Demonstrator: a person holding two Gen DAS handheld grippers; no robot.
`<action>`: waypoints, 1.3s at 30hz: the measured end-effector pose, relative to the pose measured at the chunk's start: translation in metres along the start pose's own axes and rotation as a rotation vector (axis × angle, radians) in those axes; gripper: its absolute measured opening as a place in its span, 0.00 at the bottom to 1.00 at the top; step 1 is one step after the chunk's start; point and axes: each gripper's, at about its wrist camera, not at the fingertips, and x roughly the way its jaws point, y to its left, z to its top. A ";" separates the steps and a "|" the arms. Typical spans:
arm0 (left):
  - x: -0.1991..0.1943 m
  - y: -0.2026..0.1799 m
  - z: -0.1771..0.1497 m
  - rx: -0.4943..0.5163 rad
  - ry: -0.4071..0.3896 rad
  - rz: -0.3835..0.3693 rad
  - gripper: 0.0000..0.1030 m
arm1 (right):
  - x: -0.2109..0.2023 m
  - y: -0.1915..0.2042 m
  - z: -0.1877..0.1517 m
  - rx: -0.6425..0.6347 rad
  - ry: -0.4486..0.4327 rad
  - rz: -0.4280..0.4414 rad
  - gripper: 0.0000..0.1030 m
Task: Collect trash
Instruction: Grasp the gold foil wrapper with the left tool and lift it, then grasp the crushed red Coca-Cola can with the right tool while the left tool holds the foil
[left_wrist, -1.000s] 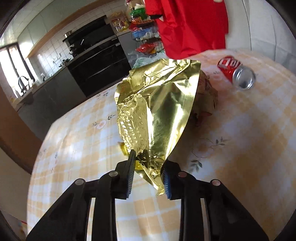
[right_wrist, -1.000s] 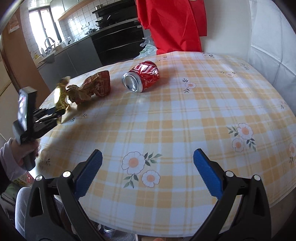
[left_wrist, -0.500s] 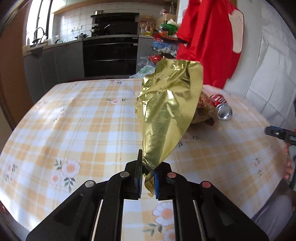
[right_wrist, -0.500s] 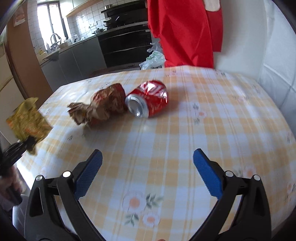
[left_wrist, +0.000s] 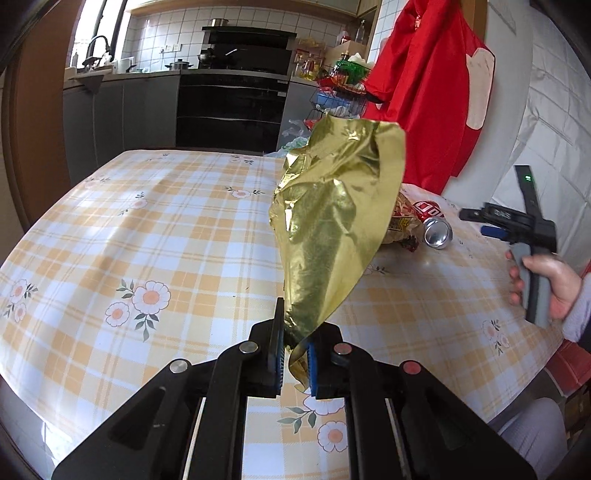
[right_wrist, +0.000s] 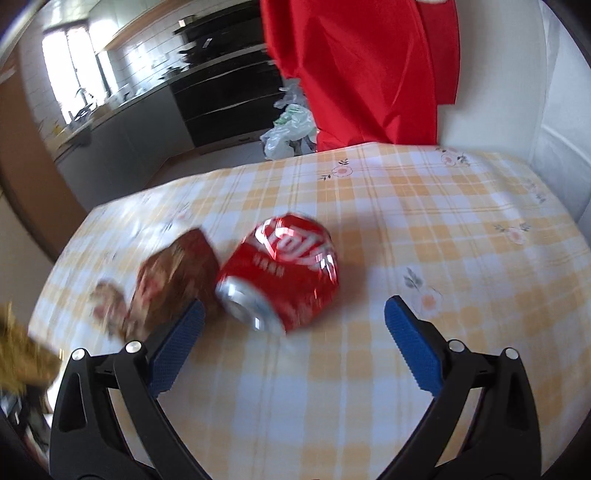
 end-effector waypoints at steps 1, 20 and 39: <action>0.000 0.001 -0.001 -0.007 0.000 0.000 0.10 | 0.012 0.002 0.008 0.013 0.005 -0.007 0.93; -0.002 0.007 -0.006 -0.043 -0.003 -0.015 0.10 | 0.068 0.005 0.006 0.121 0.170 0.104 0.49; -0.048 -0.011 -0.025 -0.053 -0.006 -0.051 0.10 | -0.063 0.028 -0.052 0.082 0.053 0.275 0.04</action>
